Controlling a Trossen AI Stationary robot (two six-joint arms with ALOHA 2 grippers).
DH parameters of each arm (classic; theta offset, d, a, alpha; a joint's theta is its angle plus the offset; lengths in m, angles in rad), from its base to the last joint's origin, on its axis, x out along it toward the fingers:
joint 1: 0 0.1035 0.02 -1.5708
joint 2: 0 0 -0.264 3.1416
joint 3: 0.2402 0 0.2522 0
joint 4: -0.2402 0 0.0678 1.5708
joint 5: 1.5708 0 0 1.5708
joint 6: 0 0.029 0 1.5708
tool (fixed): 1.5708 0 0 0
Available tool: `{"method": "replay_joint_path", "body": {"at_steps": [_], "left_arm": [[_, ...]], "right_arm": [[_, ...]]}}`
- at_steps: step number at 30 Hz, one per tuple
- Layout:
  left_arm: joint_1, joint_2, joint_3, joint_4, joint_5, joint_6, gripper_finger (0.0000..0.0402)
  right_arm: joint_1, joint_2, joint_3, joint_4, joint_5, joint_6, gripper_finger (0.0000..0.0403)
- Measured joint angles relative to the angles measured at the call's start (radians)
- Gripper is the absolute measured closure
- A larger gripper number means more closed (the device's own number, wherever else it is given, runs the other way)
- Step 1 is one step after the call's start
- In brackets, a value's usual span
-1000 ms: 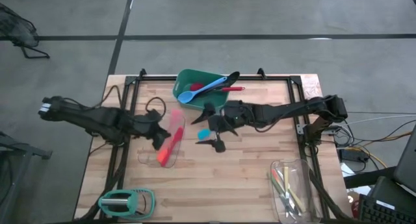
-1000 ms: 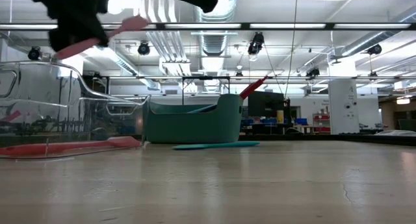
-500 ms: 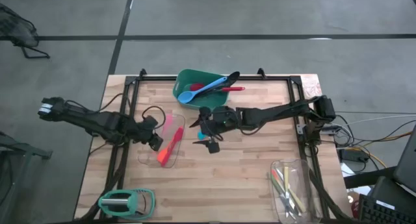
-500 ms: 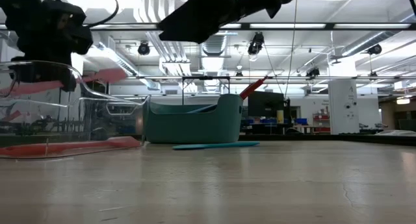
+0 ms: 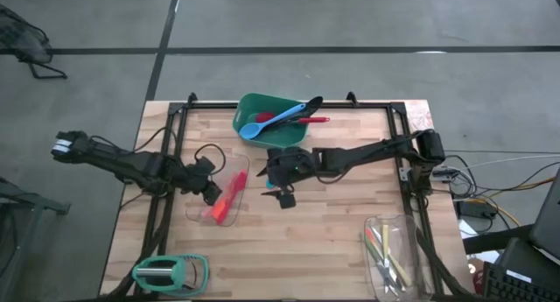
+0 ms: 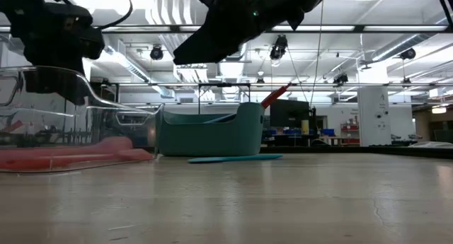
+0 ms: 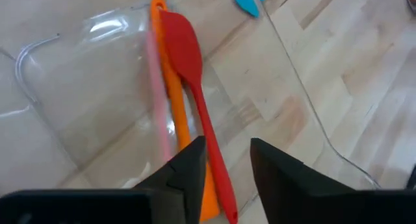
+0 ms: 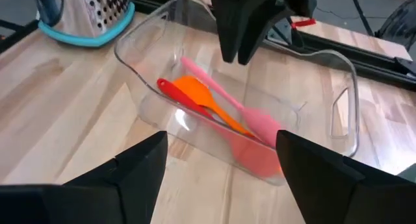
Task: Pick & Place Kitchen Items
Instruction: Put the blue spatula into the left transparent bin
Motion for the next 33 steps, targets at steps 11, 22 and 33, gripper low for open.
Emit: {"method": "replay_joint_path", "body": {"at_steps": [11,22,33], "left_arm": [[-0.005,-0.004,-0.007,0.560,-0.119,0.387,0.0255],[-0.046,0.057,-0.149,1.298,-0.114,0.821,0.0255],[-0.046,0.120,-0.148,1.305,-0.114,0.802,0.0255]], "right_arm": [[-0.026,0.071,0.001,-0.087,-0.001,-0.014,0.0146],[-0.041,0.224,0.064,-0.209,0.089,-0.026,0.0154],[-0.101,0.277,0.083,-0.246,0.050,-0.049,0.0131]]}}
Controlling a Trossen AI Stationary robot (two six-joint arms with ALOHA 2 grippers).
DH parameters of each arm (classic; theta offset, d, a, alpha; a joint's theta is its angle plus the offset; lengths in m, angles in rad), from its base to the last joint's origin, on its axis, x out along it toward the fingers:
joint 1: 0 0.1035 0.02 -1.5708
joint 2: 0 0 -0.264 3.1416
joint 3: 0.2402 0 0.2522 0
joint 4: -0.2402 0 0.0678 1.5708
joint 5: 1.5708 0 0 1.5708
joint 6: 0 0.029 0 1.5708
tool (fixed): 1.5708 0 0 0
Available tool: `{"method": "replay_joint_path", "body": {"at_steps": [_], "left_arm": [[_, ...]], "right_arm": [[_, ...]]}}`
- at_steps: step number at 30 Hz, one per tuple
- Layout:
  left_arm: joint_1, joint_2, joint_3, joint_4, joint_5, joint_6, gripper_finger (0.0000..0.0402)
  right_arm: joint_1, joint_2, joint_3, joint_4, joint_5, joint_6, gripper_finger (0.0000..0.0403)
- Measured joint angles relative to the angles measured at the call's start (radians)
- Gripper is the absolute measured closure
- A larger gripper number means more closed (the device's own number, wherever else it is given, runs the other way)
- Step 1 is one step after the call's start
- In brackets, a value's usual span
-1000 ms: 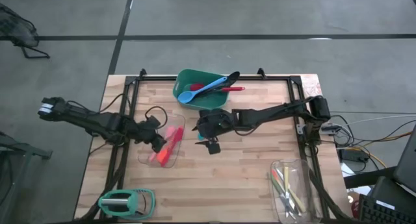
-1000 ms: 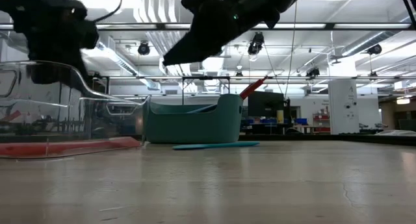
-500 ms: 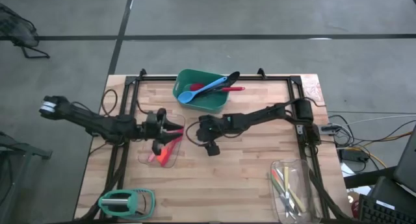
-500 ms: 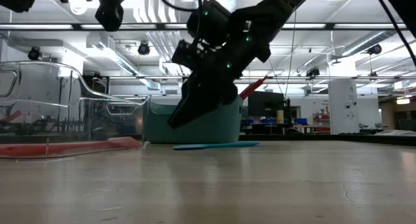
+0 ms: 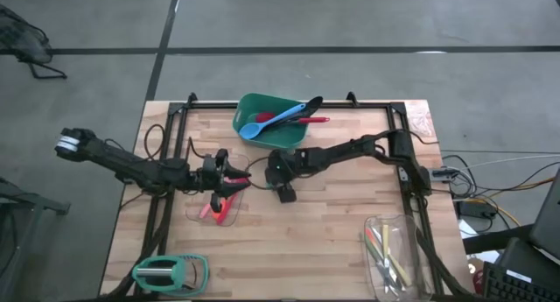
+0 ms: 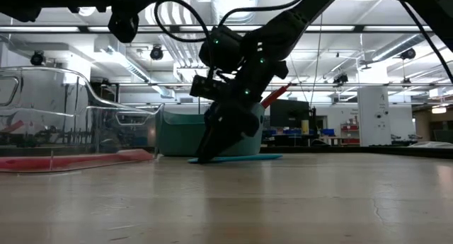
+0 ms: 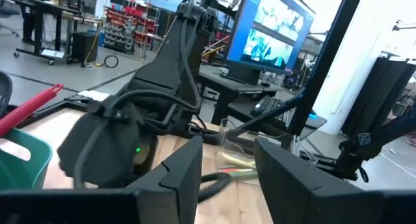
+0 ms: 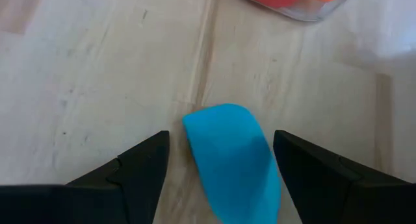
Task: Pick & Place Kitchen Items
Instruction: Put the blue spatula into the left transparent bin
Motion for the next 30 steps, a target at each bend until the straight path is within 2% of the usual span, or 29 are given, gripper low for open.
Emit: {"method": "replay_joint_path", "body": {"at_steps": [5,11,14,18,24,30], "left_arm": [[0.000,0.001,0.000,0.007,0.000,0.000,0.0255],[0.000,0.002,0.000,0.016,0.002,-0.001,0.0255],[0.000,0.002,0.000,0.016,0.002,-0.001,0.0255],[0.000,0.002,0.000,0.016,0.003,-0.001,0.0255],[0.000,0.002,0.000,0.016,0.003,-0.001,0.0255],[0.000,0.002,-0.001,0.005,0.005,0.002,0.0255]], "right_arm": [[-0.025,0.027,0.006,0.002,-0.102,0.002,0.0147],[-0.027,0.041,0.008,-0.028,-0.096,-0.007,0.0196],[-0.023,0.045,0.007,-0.032,-0.061,-0.027,0.0225],[-0.020,0.045,0.007,-0.033,-0.033,-0.049,0.0274],[-0.015,0.028,0.006,-0.016,-0.007,-0.051,0.0373],[-0.008,-0.033,-0.005,-0.060,-0.013,-0.006,0.0381]]}}
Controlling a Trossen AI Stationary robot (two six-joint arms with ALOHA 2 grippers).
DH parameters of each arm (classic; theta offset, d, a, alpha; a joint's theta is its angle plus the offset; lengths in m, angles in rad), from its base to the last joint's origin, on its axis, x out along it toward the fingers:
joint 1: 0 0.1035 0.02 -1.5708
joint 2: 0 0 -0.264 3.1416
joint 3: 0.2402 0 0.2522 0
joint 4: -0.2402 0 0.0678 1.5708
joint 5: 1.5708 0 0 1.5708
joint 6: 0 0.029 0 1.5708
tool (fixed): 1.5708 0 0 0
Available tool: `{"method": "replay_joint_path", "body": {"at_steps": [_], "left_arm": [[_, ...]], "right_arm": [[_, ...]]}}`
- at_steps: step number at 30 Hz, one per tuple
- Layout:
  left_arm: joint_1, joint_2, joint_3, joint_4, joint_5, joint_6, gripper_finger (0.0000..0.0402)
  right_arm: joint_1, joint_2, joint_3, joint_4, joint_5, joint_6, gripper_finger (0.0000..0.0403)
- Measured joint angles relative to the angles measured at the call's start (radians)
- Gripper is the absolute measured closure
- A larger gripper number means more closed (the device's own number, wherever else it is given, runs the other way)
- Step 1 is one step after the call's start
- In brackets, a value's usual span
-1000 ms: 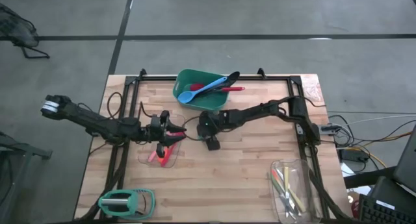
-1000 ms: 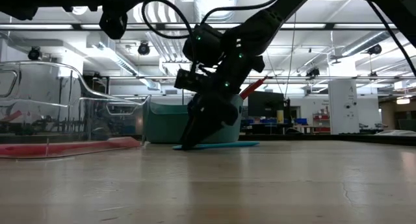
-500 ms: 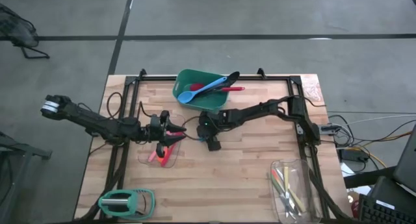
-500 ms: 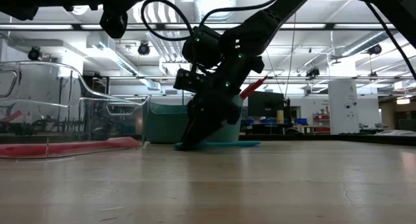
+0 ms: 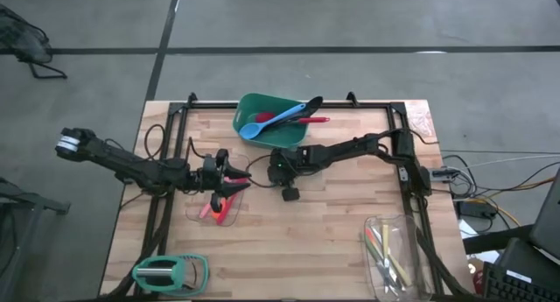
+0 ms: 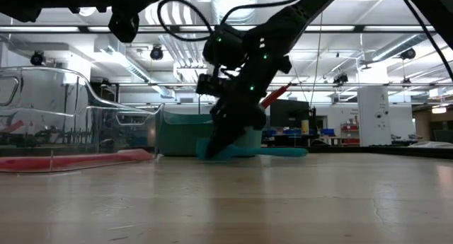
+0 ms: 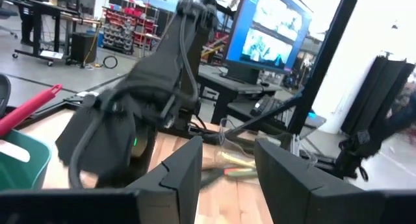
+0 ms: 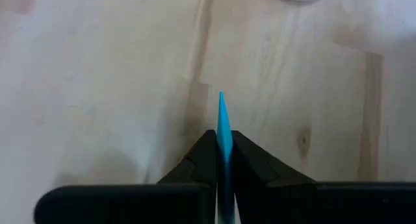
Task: Pick & Place Kitchen Items
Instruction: Put the blue spatula into the left transparent bin
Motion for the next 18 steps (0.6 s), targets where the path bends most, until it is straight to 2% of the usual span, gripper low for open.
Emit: {"method": "replay_joint_path", "body": {"at_steps": [12,18], "left_arm": [[-0.001,0.000,-0.001,-0.040,0.007,0.080,0.0255],[0.000,0.036,-0.003,-0.042,0.014,0.113,0.0255]], "right_arm": [[0.010,-0.298,-0.004,0.051,-0.198,0.070,0.0385],[0.018,-0.399,-0.005,0.198,-0.365,0.148,0.0385]]}}
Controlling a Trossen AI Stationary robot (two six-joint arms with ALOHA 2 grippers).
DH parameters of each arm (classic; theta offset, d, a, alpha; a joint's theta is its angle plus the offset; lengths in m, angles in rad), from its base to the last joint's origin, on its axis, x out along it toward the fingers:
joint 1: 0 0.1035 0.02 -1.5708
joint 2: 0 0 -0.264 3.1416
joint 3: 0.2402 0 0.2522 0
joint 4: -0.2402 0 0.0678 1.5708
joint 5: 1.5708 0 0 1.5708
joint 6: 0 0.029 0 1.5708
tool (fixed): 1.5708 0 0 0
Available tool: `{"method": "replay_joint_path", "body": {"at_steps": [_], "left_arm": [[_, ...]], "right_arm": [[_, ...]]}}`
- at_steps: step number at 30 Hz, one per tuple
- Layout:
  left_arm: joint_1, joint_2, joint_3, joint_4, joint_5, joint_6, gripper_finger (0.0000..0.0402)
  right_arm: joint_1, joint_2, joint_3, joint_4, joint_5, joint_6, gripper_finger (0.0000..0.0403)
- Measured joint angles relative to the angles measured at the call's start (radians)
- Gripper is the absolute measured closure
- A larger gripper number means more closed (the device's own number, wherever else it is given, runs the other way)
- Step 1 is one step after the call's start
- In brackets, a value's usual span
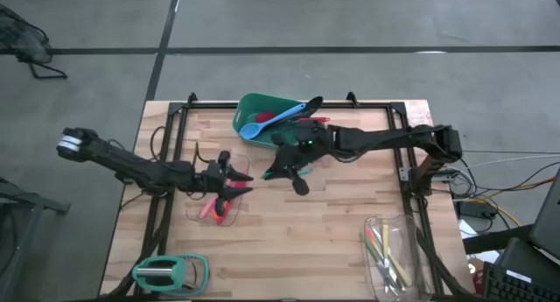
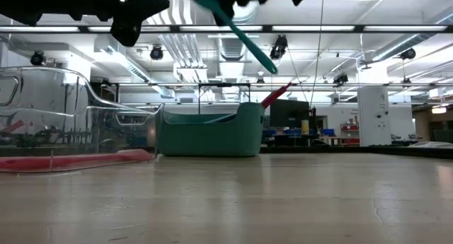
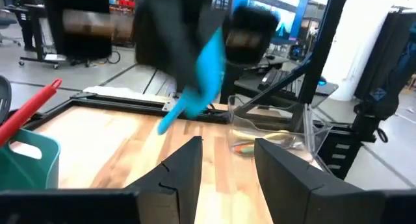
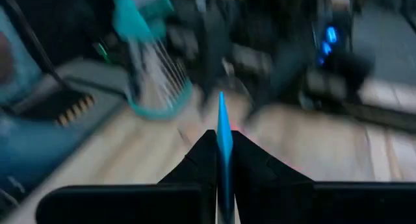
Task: Pick & Place Kitchen Items
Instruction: Put the blue spatula into the left transparent bin
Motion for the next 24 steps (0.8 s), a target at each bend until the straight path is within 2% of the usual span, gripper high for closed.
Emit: {"method": "replay_joint_path", "body": {"at_steps": [2,8,17,24], "left_arm": [[0.000,0.029,0.000,0.025,-0.016,0.003,0.0255],[0.000,0.131,0.020,0.112,-0.029,0.076,0.0255],[0.000,0.202,0.069,0.157,-0.018,0.102,0.0255],[0.000,0.250,0.091,0.158,-0.007,0.077,0.0255]], "right_arm": [[0.011,-0.005,0.000,0.086,-0.037,0.029,0.0385],[0.057,0.024,-0.004,0.369,-0.042,0.081,0.0385],[0.093,0.088,-0.006,0.572,-0.034,0.144,0.0385],[0.093,0.137,-0.006,0.656,0.011,0.149,0.0383]]}}
